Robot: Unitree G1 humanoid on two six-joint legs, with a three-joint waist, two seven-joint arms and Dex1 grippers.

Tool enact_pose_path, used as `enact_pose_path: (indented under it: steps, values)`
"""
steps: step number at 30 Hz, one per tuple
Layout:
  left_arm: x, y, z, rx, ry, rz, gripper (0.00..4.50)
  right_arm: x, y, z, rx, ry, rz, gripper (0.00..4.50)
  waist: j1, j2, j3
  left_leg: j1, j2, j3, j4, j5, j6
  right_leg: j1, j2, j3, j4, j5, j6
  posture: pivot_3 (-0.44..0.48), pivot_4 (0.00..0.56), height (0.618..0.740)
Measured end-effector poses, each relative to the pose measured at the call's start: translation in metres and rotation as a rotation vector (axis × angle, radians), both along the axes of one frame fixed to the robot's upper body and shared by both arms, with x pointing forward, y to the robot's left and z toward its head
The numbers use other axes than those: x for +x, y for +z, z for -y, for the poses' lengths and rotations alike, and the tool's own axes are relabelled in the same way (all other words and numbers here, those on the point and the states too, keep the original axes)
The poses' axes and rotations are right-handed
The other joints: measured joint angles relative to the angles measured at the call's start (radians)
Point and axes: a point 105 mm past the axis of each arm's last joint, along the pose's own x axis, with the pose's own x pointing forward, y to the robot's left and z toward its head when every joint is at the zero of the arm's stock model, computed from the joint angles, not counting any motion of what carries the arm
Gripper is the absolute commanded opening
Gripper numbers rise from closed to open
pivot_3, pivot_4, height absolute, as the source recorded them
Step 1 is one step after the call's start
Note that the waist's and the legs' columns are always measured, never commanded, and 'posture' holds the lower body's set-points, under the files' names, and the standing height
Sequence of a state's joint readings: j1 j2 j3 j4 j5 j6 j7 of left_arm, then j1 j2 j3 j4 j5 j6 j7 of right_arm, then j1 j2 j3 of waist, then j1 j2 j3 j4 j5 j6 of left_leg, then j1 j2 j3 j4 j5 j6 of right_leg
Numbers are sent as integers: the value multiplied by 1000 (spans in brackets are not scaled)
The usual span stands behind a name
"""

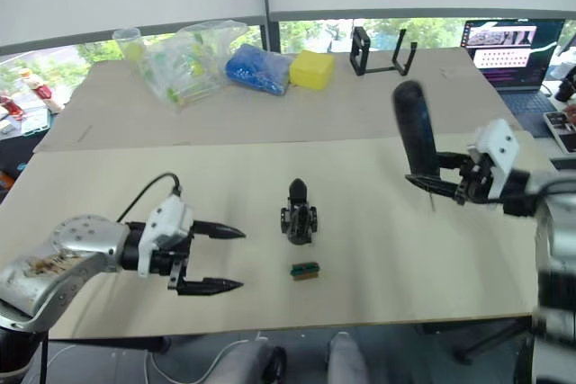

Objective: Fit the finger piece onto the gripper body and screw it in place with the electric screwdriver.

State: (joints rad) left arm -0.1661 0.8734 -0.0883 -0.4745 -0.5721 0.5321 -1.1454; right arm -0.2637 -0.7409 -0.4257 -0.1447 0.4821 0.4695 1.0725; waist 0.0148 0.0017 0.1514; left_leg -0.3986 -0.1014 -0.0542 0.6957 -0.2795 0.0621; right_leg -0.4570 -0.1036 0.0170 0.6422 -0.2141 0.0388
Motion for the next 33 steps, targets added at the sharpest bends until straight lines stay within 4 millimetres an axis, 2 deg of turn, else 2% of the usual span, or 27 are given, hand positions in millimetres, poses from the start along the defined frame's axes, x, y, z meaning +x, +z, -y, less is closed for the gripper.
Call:
enact_pose_path:
  steps: [2,6,8,12,16,18,26,30,33]
  values:
    - [1,-5,2,-4,-10,16,4500,-18,3,-16,119,-9,-2,1925,1,0,0,1,-1,1,1,1,1,1,-1,0,0,1,-1,0,150,737]
    - [3,-13,6,-21,-26,37,4500,-50,1,-46,232,56,-31,1925,1,0,0,4,-3,2,0,1,3,4,-2,-1,-1,1,-1,0,150,737]
    - [6,-14,8,-41,-23,34,4500,-61,-2,-54,254,86,-51,1925,3,0,0,5,-3,2,0,1,4,5,-2,-3,-1,0,0,0,150,737]
    - [14,-12,10,-65,-14,64,4500,-76,-16,-77,248,188,-100,1925,-3,-1,0,7,-3,3,0,1,4,6,0,-3,0,0,0,0,150,737]
    - [14,-16,11,-67,-31,55,4500,-89,-17,-108,242,365,-94,1925,-10,-1,0,8,-2,4,-1,1,4,7,2,-3,0,0,0,0,150,737]
    - [13,-17,11,-70,-40,52,4500,-91,-16,-121,232,424,-66,1925,-9,-1,0,9,-2,4,0,1,4,8,3,-3,-1,0,0,0,150,737]
    - [8,-24,14,-60,-94,52,4500,-90,-8,-149,236,470,21,1925,-2,-2,0,10,-2,3,0,0,4,10,3,-3,-2,0,0,0,150,737]
    - [8,-29,18,-59,-119,41,4500,-88,-6,-150,222,468,49,1925,-2,-2,0,10,-2,3,0,0,4,10,4,-3,-2,0,0,0,150,737]
    - [12,-25,20,-53,-133,60,4500,-83,-9,-144,215,461,43,1925,-1,-3,0,11,-2,3,0,0,4,11,4,-3,-2,0,0,0,150,737]
